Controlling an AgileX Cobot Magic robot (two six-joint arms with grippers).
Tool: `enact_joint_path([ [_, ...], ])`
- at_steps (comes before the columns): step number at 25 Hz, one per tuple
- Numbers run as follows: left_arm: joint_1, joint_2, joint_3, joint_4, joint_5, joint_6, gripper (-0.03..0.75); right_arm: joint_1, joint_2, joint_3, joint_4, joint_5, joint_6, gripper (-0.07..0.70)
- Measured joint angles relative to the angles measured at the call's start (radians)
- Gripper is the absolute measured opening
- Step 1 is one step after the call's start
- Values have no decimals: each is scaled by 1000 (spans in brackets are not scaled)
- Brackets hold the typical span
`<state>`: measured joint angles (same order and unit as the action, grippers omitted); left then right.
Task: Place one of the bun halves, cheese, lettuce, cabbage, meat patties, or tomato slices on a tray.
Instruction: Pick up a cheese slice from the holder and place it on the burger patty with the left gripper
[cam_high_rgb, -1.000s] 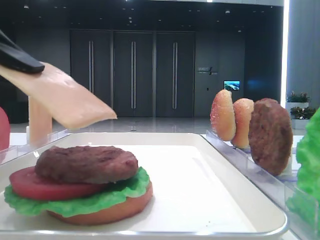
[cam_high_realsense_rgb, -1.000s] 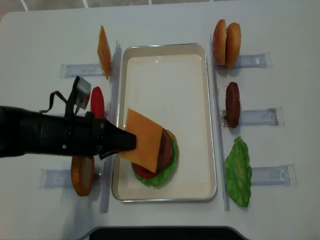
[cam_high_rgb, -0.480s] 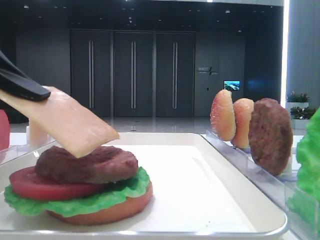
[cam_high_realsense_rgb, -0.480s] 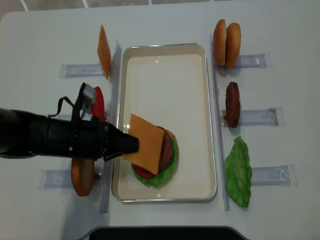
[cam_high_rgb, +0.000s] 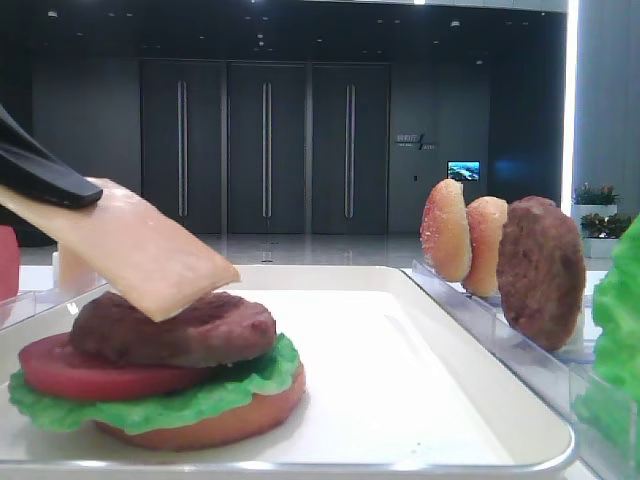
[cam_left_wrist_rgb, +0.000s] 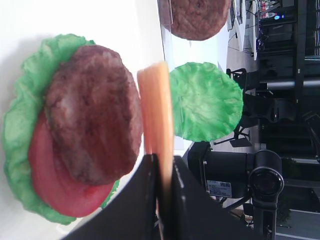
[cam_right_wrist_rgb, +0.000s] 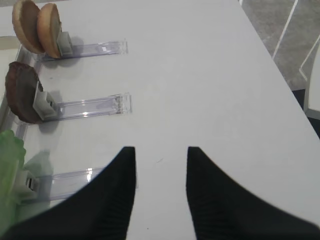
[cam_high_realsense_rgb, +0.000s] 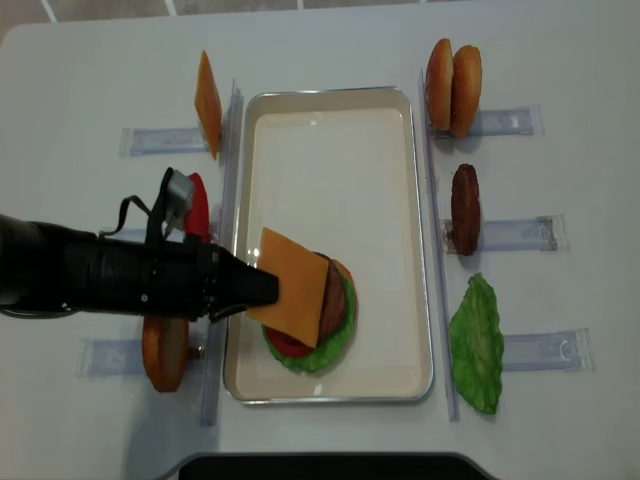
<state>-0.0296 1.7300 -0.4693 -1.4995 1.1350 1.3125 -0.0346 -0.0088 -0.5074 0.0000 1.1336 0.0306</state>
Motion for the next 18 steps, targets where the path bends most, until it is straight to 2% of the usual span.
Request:
enact_joint_path([
  [4,0,0,0,0,0,0,83,0,0,0,0,0,0,244],
  [10,0,0,-2,0,0,-13,324,0,0,0,0,0,0,244],
  [13,0,0,-2,0,0,-24,356,0,0,0,0,0,0,244],
  [18,0,0,-2,-3,1,-60,363,0,0,0,0,0,0,244],
])
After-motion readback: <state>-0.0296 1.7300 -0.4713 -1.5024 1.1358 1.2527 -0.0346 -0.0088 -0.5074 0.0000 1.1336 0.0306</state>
